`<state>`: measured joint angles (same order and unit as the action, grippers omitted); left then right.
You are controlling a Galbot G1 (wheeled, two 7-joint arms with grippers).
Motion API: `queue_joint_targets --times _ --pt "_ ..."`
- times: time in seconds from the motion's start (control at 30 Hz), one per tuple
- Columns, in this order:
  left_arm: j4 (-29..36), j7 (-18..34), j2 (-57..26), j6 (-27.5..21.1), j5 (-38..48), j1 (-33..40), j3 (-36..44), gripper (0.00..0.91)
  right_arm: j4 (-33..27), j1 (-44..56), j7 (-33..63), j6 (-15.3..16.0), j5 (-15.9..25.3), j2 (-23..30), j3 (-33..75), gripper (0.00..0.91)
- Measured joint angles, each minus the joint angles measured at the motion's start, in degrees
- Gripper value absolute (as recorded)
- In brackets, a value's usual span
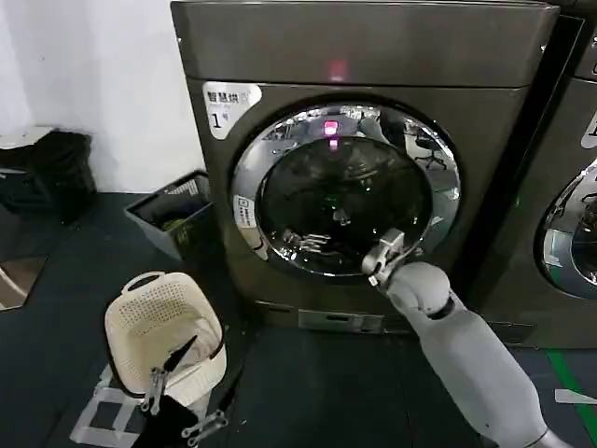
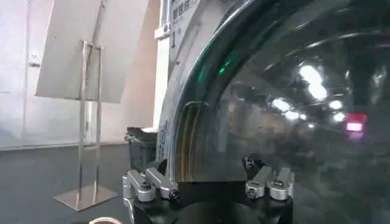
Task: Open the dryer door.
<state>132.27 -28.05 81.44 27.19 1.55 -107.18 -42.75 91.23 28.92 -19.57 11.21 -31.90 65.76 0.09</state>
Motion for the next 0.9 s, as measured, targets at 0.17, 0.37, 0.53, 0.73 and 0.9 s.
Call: queue_joint_targets --times 0.17,0.37,0.53,0.73,0.9 --pt "-0.2 0.0 0.1 -0.1 0.0 0.2 0.0 0.907 -0.8 -1.0 0.0 0.1 0.2 0.7 -1.1 0.907" --pt "-0.2 0.0 0.3 -0.1 0.0 0.2 0.1 0.907 -2.1 -2.4 0.0 0.2 0.2 1.7 -2.4 0.907" --pt "-0.5 0.0 0.4 -0.1 -0.1 0.3 0.1 0.907 -3.1 -3.5 0.1 0.3 0.2 2.4 -3.1 0.907" --pt "-0.5 0.0 0.5 -0.1 -0.1 0.4 0.2 0.907 -4.3 -4.7 0.5 0.4 0.4 3.4 -4.4 0.907" --pt "-0.5 -0.1 0.5 -0.1 -0.2 0.4 0.2 0.907 -5.6 -5.6 0.8 0.5 0.8 4.4 -5.4 0.907"
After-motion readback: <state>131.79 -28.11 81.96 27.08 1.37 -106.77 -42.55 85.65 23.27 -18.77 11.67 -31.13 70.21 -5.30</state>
